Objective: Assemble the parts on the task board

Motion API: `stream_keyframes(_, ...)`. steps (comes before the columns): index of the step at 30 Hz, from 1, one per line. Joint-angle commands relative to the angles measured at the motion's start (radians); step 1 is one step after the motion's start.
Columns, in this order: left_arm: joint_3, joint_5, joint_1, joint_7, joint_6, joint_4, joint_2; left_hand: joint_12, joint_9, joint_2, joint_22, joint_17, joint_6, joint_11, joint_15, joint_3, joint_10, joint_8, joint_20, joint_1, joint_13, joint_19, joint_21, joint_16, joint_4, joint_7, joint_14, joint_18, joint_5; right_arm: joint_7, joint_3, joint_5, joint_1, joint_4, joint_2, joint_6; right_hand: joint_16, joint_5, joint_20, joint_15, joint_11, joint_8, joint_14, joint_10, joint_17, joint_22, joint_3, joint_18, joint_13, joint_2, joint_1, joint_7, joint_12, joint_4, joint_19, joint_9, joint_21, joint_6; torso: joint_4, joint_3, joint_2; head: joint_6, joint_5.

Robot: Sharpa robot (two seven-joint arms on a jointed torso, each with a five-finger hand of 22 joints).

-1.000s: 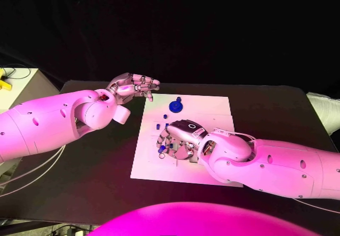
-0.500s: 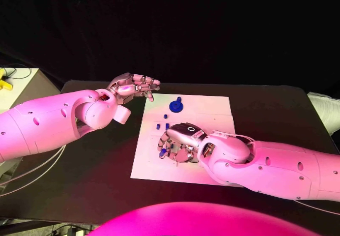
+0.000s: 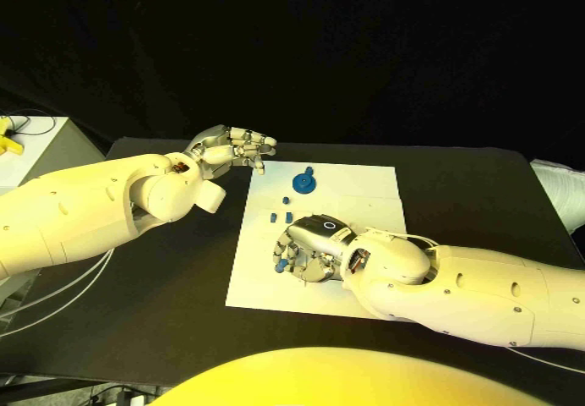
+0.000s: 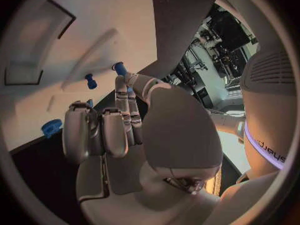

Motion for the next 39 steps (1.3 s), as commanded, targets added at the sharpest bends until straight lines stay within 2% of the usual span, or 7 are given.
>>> stream_keyframes(1, 0.001, 0.007, 0.0, 0.004, 0.015, 0.003, 0.0, 0.004, -0.001, 0.005, -0.001, -0.001, -0.004, -0.002, -0.003, -0.006, -0.008, 0.005, -0.003, 0.008, -0.001, 0.008, -0.003, -0.006, 0.002, -0.002, 0.005, 0.015, -0.003, -0.001, 0.0, -0.02, -0.002, -0.002, 0.001, 0.022, -0.001, 0.004, -0.009, -0.008, -0.004, 0.057, 0.024, 0.003, -0.001, 0.146, 0.007, -0.005, -0.002, 0.012, 0.001, 0.004, -0.003, 0.001, 0.047, 0.085, -0.006, 0.002, 0.0, -0.0002, 0.0, 0.0, -0.001)
stream_keyframes(20, 0.001, 0.007, 0.001, 0.003, 0.014, 0.005, -0.003, 0.005, -0.002, 0.005, -0.002, -0.002, -0.005, -0.002, -0.003, -0.007, -0.009, 0.005, -0.003, 0.008, -0.002, 0.009, -0.005, -0.007, 0.004, -0.002, 0.005, 0.015, -0.003, -0.025, -0.001, -0.061, -0.011, -0.022, 0.019, 0.053, -0.005, 0.004, -0.008, -0.006, -0.002, 0.059, 0.022, 0.0, -0.01, 0.143, 0.01, -0.003, 0.0, 0.008, -0.012, 0.006, -0.012, -0.008, 0.044, 0.093, -0.015, -0.007, -0.0009, -0.0008, 0.0, 0.0, -0.005)
stream_keyframes(22, 0.001, 0.007, 0.001, 0.003, 0.014, 0.005, -0.003, 0.005, -0.002, 0.005, -0.002, -0.002, -0.005, -0.002, -0.003, -0.007, -0.009, 0.005, -0.003, 0.008, -0.002, 0.009, -0.005, -0.007, 0.004, -0.002, 0.005, 0.015, -0.003, -0.014, -0.002, -0.054, -0.011, -0.025, 0.021, 0.05, -0.008, 0.004, -0.004, -0.001, 0.004, 0.049, 0.02, -0.017, -0.017, 0.139, 0.004, -0.001, -0.002, -0.004, -0.034, 0.011, -0.027, -0.006, 0.041, 0.093, -0.024, -0.028, -0.0011, -0.001, -0.001, 0.0, -0.005)
stream_keyframes(24, 0.001, 0.007, 0.001, 0.003, 0.014, 0.006, -0.003, 0.005, -0.002, 0.005, -0.002, -0.002, -0.005, -0.002, -0.003, -0.007, -0.009, 0.005, -0.003, 0.008, -0.002, 0.009, -0.005, -0.007, 0.004, -0.002, 0.005, 0.015, -0.003, -0.004, -0.002, -0.046, -0.011, -0.027, 0.023, 0.047, -0.011, 0.008, 0.003, 0.01, 0.017, 0.023, 0.019, -0.041, -0.022, 0.135, -0.01, 0.0, -0.005, -0.032, -0.066, 0.025, -0.044, 0.004, 0.037, 0.084, -0.035, -0.071, -0.0014, -0.0012, -0.001, 0.0, -0.005)
stream_keyframes(25, 0.001, 0.007, 0.001, 0.002, 0.014, 0.006, -0.003, 0.005, -0.002, 0.005, -0.002, -0.002, -0.005, -0.002, -0.003, -0.007, -0.009, 0.005, -0.003, 0.008, -0.002, 0.009, -0.005, -0.007, 0.004, -0.002, 0.005, 0.015, -0.003, 0.002, -0.002, -0.042, -0.011, -0.028, 0.024, 0.045, -0.012, 0.006, 0.004, 0.012, 0.021, 0.018, 0.018, -0.049, -0.024, 0.133, -0.013, 0.0, -0.006, -0.037, -0.072, 0.027, -0.049, 0.007, 0.036, 0.082, -0.039, -0.078, -0.0012, -0.001, -0.001, 0.0, -0.005)
stream_keyframes(27, 0.001, 0.007, 0.001, 0.002, 0.014, 0.005, -0.003, 0.005, -0.002, 0.005, -0.002, -0.002, -0.005, -0.002, -0.003, -0.007, -0.009, 0.005, -0.003, 0.008, -0.002, 0.009, -0.005, -0.007, 0.004, -0.002, 0.005, 0.015, -0.003, 0.012, -0.003, -0.037, -0.011, -0.031, 0.024, 0.037, -0.011, -0.015, 0.014, 0.025, 0.035, -0.01, 0.017, -0.117, -0.024, 0.112, -0.036, 0.009, -0.021, -0.068, -0.1, 0.032, -0.056, 0.015, 0.022, 0.071, -0.088, -0.122, -0.0009, -0.0009, 0.0, 0.0, -0.006)
stream_keyframes(39, 0.001, 0.007, 0.001, 0.001, 0.014, 0.006, -0.005, 0.007, -0.002, 0.006, -0.004, -0.003, -0.005, -0.002, -0.003, -0.008, -0.009, 0.006, -0.003, 0.009, -0.002, 0.01, -0.007, -0.007, 0.004, -0.002, 0.005, 0.015, -0.003, 0.021, -0.004, -0.031, -0.011, -0.029, 0.016, -0.012, -0.033, -0.021, 0.027, 0.032, 0.044, -0.036, 0.002, -0.196, -0.07, 0.079, -0.093, 0.023, -0.033, -0.072, -0.092, 0.036, -0.042, 0.006, 0.002, 0.064, -0.161, -0.152, -0.001, -0.0002, -0.001, 0.0, -0.009)
